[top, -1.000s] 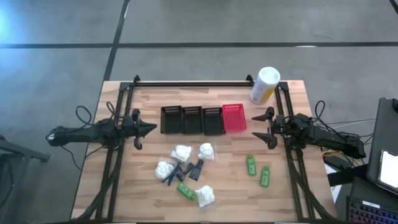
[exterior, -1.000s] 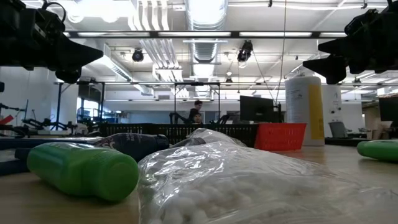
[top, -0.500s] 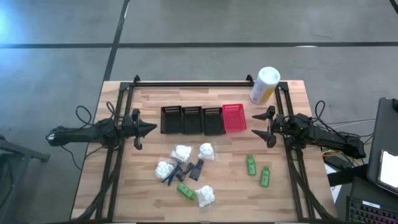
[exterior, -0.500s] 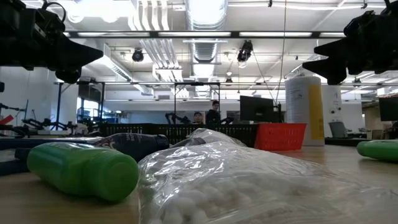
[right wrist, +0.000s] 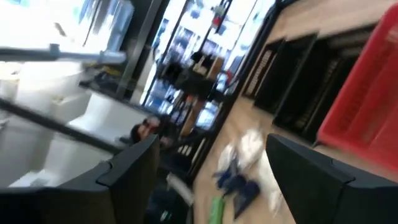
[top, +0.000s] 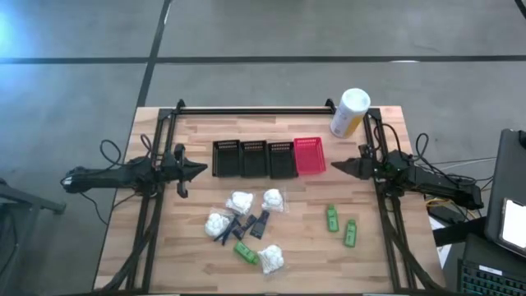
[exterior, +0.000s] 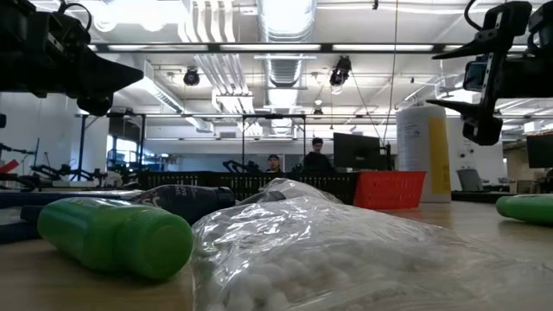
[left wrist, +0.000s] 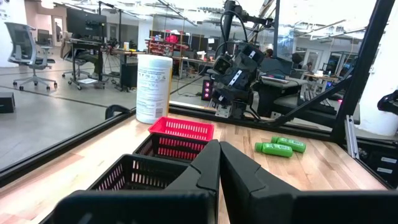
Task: Pick & Place Travel size toiletries
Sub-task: Put the green shampoo into the red bin
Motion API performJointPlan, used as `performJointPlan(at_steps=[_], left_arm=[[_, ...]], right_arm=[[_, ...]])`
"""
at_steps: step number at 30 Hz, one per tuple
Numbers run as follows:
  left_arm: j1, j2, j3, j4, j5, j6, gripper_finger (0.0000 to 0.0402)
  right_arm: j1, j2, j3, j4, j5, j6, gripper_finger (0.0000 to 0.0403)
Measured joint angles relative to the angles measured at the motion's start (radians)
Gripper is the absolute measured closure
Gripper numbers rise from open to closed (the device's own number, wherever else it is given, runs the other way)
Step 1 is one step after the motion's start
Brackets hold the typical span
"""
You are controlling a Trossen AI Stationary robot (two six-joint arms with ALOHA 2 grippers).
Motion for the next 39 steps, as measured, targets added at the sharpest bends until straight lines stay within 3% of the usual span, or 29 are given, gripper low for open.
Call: performJointPlan(at_steps=[6,11,15,23,29,33,39], left_arm=[[0.000,0.000,0.000,0.000,0.000,0.000,0.0390],[0.000,0.000,0.000,0.000,0.000,0.000,0.0390],[0.000,0.000,0.000,0.000,0.000,0.000,0.0390],[0.000,0.000,0.000,0.000,0.000,0.000,0.0390],[0.000,0.000,0.000,0.000,0.000,0.000,0.0390],[0.000,0.000,0.000,0.000,0.000,0.000,0.0390],[0.000,0.000,0.000,0.000,0.000,0.000,0.0390]], right_arm=[[0.005,0.005,0.000,0.011,-0.082,0.076,0.0125],[0.005,0.016,0.000,0.009,-0.005,-0.073,0.0132],[0.006,0.016,0.000,0.017,0.072,0.026,0.0141],[0.029,0.068,0.000,-0.006,0.035,0.288,0.0151],[0.202,0.308,0.016,-0.011,0.049,0.577,0.0152],[0.377,0.553,0.134,-0.047,0.090,0.689,0.0152],[0.565,0.907,0.414,-0.386,0.092,0.794,0.0148]])
